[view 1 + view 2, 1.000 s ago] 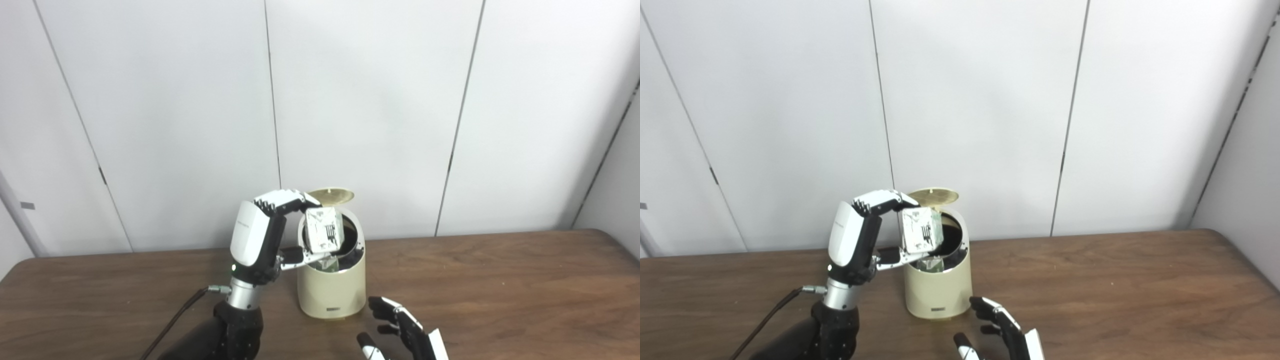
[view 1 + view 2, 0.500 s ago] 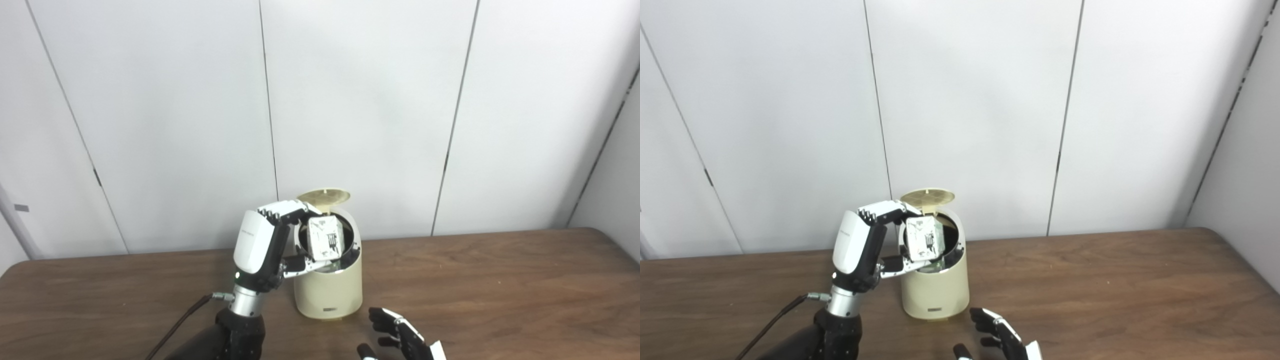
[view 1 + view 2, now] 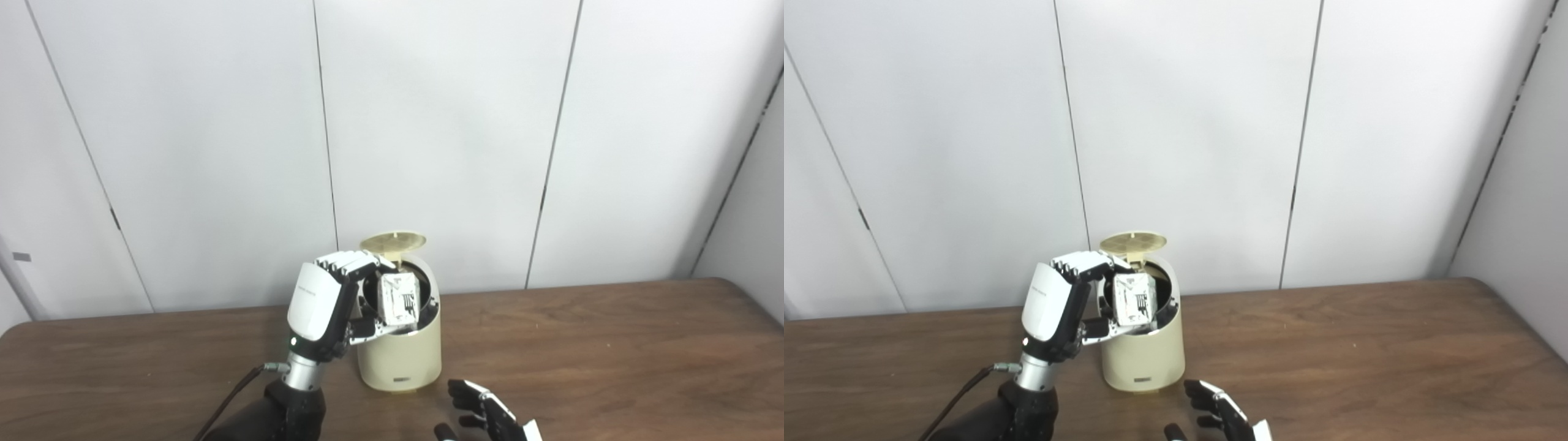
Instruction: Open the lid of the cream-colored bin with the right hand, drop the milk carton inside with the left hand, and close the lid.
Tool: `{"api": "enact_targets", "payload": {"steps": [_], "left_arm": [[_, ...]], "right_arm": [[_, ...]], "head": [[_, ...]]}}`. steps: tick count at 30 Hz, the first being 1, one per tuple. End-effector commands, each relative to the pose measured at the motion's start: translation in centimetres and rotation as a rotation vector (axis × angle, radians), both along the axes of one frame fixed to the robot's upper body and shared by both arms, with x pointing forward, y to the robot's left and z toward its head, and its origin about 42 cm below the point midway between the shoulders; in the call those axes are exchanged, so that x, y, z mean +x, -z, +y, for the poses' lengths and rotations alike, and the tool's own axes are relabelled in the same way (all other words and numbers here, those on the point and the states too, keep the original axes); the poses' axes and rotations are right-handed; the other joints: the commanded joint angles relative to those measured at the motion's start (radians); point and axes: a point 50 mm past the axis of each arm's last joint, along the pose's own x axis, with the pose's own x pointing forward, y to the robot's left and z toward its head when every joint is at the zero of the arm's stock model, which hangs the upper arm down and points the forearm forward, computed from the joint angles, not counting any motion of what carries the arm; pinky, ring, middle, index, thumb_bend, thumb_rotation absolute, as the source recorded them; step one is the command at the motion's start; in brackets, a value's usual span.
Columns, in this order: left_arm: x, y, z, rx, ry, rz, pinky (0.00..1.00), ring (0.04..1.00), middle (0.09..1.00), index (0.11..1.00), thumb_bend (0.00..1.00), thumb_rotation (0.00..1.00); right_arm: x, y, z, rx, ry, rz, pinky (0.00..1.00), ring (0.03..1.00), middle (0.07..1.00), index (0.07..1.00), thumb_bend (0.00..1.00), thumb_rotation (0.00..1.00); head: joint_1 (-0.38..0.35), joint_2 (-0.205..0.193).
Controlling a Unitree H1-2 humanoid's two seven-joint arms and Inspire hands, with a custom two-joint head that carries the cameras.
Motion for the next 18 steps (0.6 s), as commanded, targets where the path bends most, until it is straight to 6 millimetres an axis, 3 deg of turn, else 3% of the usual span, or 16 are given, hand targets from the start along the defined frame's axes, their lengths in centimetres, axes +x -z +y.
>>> {"api": "enact_targets", "payload": {"steps": [1, 6, 14, 18], "left_arm": [[1.1, -2.8, -0.6, -0.026, 0.019, -0.078, 0.37, 0.417, 0.496, 0.487, 0.5, 0.0], [1.3, -2.3, -0.4, -0.01, -0.003, -0.07, 0.34, 0.401, 0.495, 0.495, 0.5, 0.0], [1.7, -1.3, -0.1, 0.022, -0.035, -0.028, 0.17, 0.33, 0.459, 0.546, 0.49, 0.0], [1.8, -1.0, 0.2, 0.034, -0.048, -0.008, 0.22, 0.35, 0.475, 0.543, 0.49, 0.0]], "right_arm": [[-0.9, 0.4, 0.7, 0.032, -0.002, 0.008, 0.68, 0.759, 0.768, 0.754, 0.24, 0.37], [-0.9, 0.3, 0.9, 0.028, 0.0, 0.007, 0.68, 0.76, 0.768, 0.755, 0.24, 0.37], [-0.8, 0.3, 1.0, 0.033, -0.002, 0.009, 0.68, 0.764, 0.774, 0.756, 0.24, 0.38], [-0.8, 0.3, 1.0, 0.034, -0.007, 0.005, 0.68, 0.764, 0.773, 0.755, 0.24, 0.38]], "head": [[0.0, 0.001], [-0.002, 0.004], [-0.003, 0.003], [-0.003, 0.002]]}}
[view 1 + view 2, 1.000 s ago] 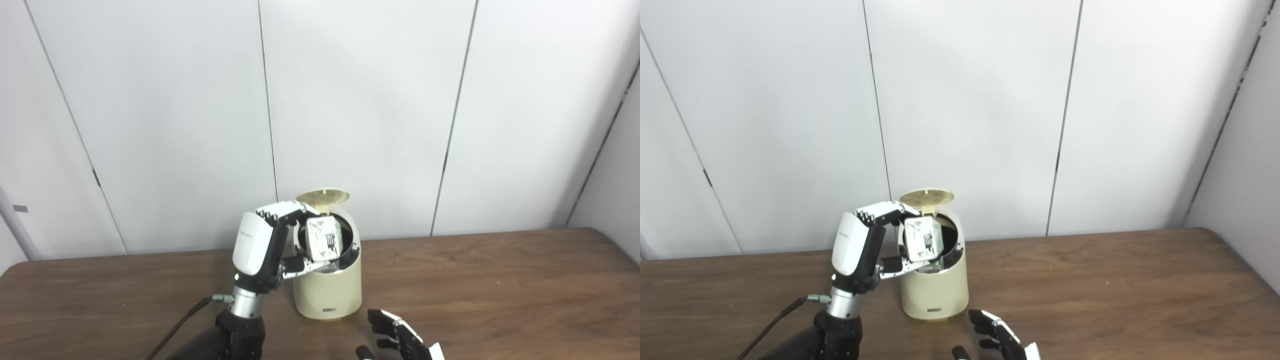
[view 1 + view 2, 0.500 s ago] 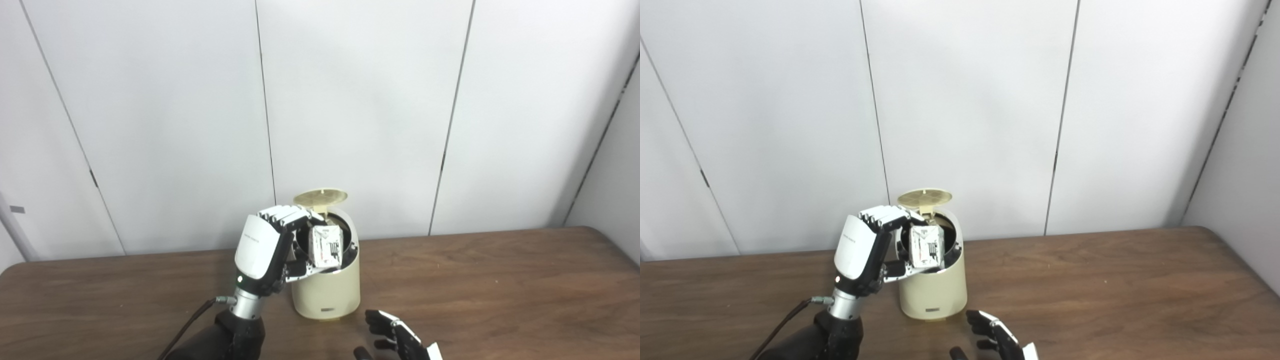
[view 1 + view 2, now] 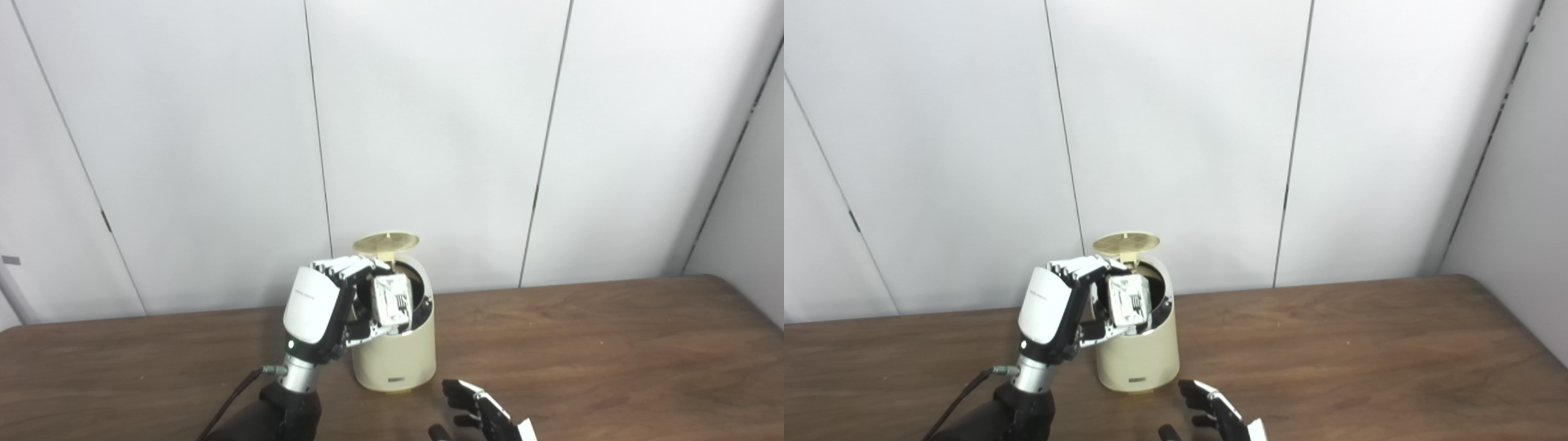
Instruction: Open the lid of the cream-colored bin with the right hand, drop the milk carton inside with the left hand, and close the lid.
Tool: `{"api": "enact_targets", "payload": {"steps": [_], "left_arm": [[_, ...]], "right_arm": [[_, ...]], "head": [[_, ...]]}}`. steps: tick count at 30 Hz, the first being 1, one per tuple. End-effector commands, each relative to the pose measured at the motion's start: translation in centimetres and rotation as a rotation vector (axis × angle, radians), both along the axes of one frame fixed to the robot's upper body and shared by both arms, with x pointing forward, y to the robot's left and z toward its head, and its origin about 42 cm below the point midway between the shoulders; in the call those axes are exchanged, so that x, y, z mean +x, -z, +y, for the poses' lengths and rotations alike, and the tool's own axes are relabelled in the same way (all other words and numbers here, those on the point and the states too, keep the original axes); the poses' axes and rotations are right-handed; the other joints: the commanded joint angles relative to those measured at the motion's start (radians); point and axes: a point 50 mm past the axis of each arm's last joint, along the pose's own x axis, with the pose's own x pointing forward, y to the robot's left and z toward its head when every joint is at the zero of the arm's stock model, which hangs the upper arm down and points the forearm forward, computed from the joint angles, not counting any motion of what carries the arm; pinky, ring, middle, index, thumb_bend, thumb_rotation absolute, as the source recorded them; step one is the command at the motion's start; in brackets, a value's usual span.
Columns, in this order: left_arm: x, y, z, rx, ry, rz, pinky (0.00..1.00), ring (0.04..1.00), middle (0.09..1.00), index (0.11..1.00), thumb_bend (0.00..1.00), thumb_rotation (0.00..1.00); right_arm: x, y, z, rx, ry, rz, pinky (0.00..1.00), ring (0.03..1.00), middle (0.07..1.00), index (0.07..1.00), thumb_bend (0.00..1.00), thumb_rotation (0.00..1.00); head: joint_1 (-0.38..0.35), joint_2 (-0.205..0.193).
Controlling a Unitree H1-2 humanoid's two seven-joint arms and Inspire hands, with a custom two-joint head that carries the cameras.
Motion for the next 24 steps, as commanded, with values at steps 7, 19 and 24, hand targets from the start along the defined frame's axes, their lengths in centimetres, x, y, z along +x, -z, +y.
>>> {"api": "enact_targets", "payload": {"steps": [7, 19, 24], "left_arm": [[1.1, -1.63, 0.3, -0.015, -0.006, -0.005, 0.18, 0.326, 0.449, 0.544, 0.49, 0.0], [0.6, -1.74, 0.74, -0.014, 0.068, 0.143, 0.47, 0.534, 0.562, 0.554, 0.99, 0.4], [0.3, -2.09, 0.67, -0.037, 0.093, 0.163, 0.48, 0.554, 0.582, 0.584, 1.0, 0.43]], "right_arm": [[-0.68, 0.33, 0.99, 0.036, -0.002, 0.011, 0.69, 0.766, 0.771, 0.752, 0.24, 0.38], [-0.64, 0.28, 0.92, 0.023, -0.006, 0.01, 0.68, 0.765, 0.771, 0.754, 0.24, 0.36], [-0.63, 0.37, 0.79, 0.018, -0.008, 0.009, 0.68, 0.762, 0.77, 0.753, 0.24, 0.36]], "head": [[0.001, -0.001], [0.001, -0.001], [0.004, 0.001]]}}
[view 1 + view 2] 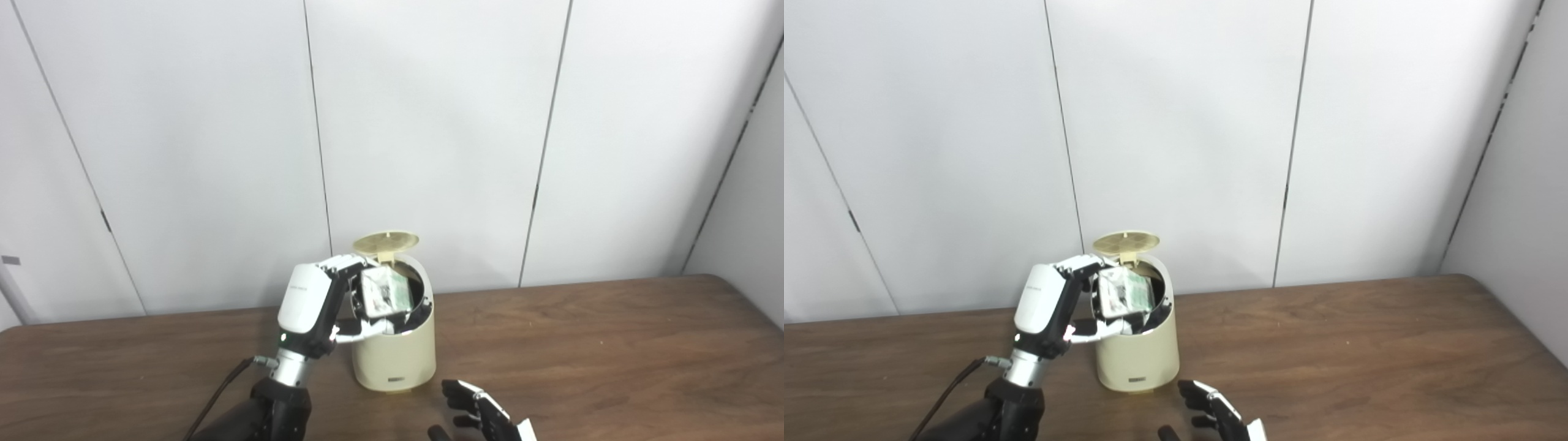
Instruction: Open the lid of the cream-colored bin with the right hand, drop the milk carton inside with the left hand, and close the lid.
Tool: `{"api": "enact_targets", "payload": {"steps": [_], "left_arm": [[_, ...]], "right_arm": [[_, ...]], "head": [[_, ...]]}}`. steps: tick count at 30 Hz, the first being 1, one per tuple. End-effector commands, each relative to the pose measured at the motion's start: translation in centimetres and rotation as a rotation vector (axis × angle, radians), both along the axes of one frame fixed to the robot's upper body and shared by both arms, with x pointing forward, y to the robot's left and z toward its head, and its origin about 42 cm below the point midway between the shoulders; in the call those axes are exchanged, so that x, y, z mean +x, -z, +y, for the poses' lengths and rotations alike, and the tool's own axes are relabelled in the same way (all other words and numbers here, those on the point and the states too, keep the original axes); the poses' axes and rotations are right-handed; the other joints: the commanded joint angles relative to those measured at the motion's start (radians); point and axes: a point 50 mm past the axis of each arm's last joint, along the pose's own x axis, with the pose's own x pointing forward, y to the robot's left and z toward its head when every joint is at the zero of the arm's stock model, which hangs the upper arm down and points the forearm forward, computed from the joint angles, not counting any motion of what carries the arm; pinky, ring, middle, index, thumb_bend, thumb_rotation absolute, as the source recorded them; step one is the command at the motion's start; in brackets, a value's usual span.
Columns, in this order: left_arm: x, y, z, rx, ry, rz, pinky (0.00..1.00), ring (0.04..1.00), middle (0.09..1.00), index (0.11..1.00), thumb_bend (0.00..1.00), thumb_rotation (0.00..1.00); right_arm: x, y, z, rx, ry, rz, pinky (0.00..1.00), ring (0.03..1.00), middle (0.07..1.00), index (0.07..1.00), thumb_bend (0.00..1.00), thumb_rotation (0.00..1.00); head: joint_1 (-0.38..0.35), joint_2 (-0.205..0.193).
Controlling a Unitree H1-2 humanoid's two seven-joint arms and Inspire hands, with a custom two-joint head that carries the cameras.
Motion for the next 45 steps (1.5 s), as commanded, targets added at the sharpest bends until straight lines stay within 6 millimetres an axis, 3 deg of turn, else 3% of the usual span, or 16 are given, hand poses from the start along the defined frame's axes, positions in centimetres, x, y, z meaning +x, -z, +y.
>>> {"api": "enact_targets", "payload": {"steps": [1, 10, 16, 22, 27, 45], "left_arm": [[0.5, -1.8, -0.4, -0.017, 0.035, -0.027, 0.48, 0.557, 0.584, 0.588, 1.0, 0.43], [0.3, -1.9, -0.3, -0.041, 0.044, 0.013, 0.48, 0.552, 0.583, 0.594, 1.0, 0.48], [0.3, -1.8, -0.2, -0.038, 0.042, 0.016, 0.48, 0.549, 0.583, 0.59, 1.0, 0.47], [0.4, -1.8, -0.1, -0.032, 0.037, 0.009, 0.48, 0.55, 0.584, 0.592, 1.0, 0.45], [0.3, -1.9, -0.1, -0.053, 0.026, -0.009, 0.47, 0.544, 0.576, 0.594, 1.0, 0.44], [-0.5, -4.1, 1.5, -0.137, 0.027, -0.144, 0.51, 0.567, 0.591, 0.612, 1.0, 0.37]], "right_arm": [[-0.6, 0.4, 0.8, 0.021, -0.005, 0.012, 0.68, 0.764, 0.771, 0.753, 0.25, 0.37], [-0.7, 0.3, 0.8, 0.022, -0.004, 0.028, 0.69, 0.77, 0.775, 0.754, 0.25, 0.38], [-0.7, 0.3, 0.8, 0.027, -0.01, 0.025, 0.68, 0.767, 0.774, 0.754, 0.25, 0.36], [-0.6, 0.3, 0.9, 0.023, -0.009, 0.032, 0.69, 0.767, 0.774, 0.752, 0.25, 0.39], [-0.5, 0.4, 0.7, 0.026, -0.015, 0.02, 0.68, 0.766, 0.772, 0.755, 0.24, 0.34], [-0.1, 0.6, 0.3, 0.007, -0.019, 0.03, 0.68, 0.764, 0.771, 0.754, 0.23, 0.37]], "head": [[0.001, 0.001], [0.005, 0.003], [0.006, 0.004], [0.007, 0.004], [0.014, 0.005], [0.03, -0.006]]}}
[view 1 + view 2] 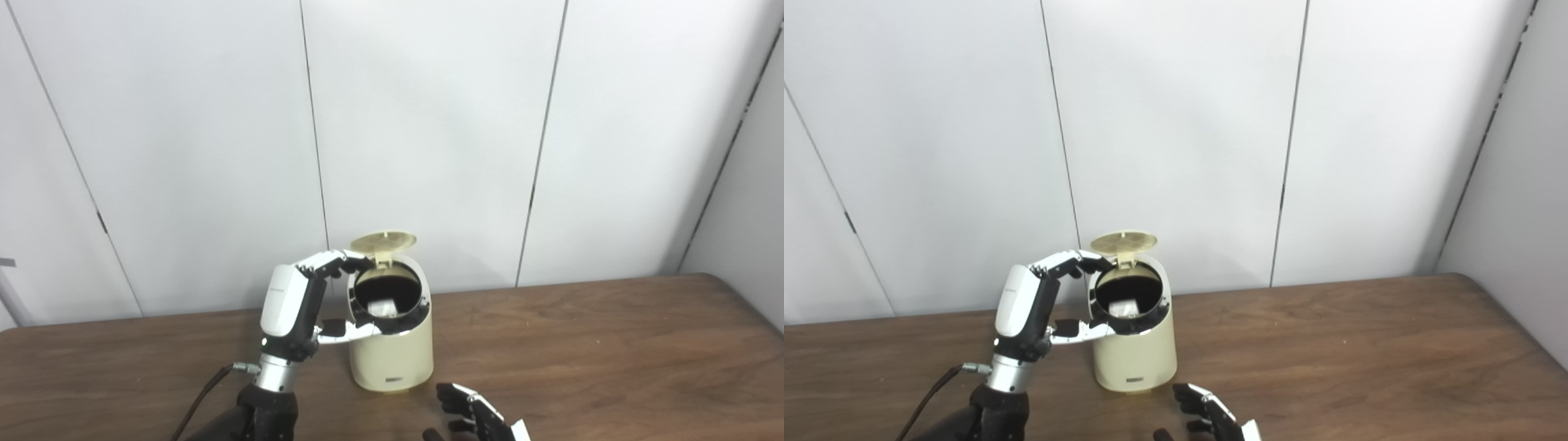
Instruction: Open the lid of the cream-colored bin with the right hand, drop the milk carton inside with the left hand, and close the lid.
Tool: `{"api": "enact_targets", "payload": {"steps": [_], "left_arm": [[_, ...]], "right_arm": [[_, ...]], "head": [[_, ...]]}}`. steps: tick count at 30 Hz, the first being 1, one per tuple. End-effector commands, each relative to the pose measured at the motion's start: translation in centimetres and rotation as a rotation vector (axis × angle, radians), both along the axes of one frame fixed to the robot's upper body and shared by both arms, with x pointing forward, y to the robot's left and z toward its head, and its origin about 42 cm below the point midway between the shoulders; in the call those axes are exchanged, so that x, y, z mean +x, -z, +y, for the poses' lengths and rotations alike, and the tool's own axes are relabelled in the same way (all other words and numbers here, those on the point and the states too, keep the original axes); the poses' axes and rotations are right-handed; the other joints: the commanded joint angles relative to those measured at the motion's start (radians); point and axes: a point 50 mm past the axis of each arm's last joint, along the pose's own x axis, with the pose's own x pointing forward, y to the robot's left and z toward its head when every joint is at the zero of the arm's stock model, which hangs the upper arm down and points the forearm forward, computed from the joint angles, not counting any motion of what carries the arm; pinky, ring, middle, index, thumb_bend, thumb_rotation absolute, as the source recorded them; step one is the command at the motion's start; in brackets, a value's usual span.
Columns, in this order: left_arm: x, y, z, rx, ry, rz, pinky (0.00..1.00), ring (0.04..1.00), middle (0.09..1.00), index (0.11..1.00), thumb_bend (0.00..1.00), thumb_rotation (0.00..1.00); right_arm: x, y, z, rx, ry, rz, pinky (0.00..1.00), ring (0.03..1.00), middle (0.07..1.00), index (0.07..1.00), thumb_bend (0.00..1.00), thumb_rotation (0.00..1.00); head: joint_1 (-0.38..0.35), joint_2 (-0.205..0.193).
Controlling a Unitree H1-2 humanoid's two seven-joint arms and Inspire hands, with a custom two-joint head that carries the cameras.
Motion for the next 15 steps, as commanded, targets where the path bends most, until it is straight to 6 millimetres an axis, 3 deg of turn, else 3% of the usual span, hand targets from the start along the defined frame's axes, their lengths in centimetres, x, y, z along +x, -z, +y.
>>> {"api": "enact_targets", "payload": {"steps": [1, 14, 15], "left_arm": [[0.7, -2.7, 0.5, -0.036, 0.003, -0.104, 0.51, 0.565, 0.59, 0.611, 1.0, 0.37], [-1.6, -4.4, 2.5, -0.152, 0.016, -0.22, 0.54, 0.595, 0.61, 0.622, 1.0, 0.33], [-1.9, -4.4, 2.7, -0.164, 0.017, -0.222, 0.54, 0.593, 0.607, 0.615, 0.94, 0.36]], "right_arm": [[-0.3, 0.5, 0.3, 0.011, -0.01, 0.009, 0.68, 0.766, 0.773, 0.754, 0.23, 0.36], [0.4, 0.7, -0.4, -0.011, -0.016, 0.004, 0.69, 0.769, 0.774, 0.753, 0.23, 0.34], [0.5, 0.7, -0.5, -0.018, -0.015, -0.001, 0.68, 0.764, 0.77, 0.75, 0.23, 0.35]], "head": [[0.0, 0.0], [0.017, -0.011], [0.017, -0.011]]}}
